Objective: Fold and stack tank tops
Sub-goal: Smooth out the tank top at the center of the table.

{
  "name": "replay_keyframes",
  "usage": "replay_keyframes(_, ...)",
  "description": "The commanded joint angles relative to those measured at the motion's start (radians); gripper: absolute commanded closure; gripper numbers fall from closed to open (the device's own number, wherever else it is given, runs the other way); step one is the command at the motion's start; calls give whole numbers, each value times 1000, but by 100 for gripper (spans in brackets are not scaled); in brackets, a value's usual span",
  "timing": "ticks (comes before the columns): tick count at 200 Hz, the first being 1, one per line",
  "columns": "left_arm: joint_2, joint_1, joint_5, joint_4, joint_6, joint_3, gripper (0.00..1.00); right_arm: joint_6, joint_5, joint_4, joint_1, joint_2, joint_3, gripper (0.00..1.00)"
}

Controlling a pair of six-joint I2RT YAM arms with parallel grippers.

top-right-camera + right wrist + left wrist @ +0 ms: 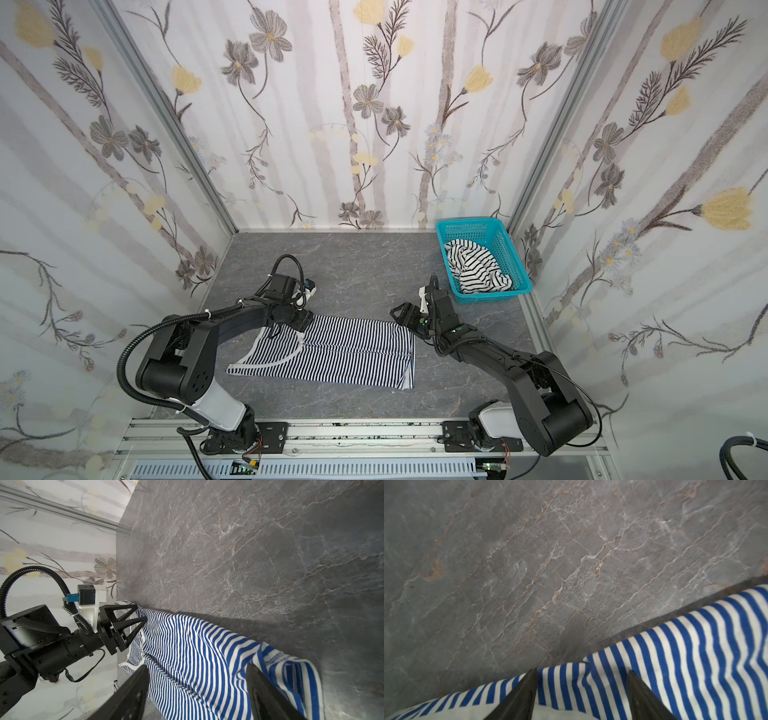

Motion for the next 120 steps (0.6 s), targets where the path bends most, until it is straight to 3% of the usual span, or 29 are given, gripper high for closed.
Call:
replay_keyframes(1, 10, 1, -9, 23, -5, 2, 31, -11, 30, -37, -8, -36, -6, 25)
replay_keyframes(51, 65, 0, -17, 22, -31, 24, 31, -37, 49, -81, -28, -94, -76, 25)
replay_keyframes(120, 60, -2, -8, 20, -32, 0, 31, -37, 39, -14, -32, -33, -99, 27)
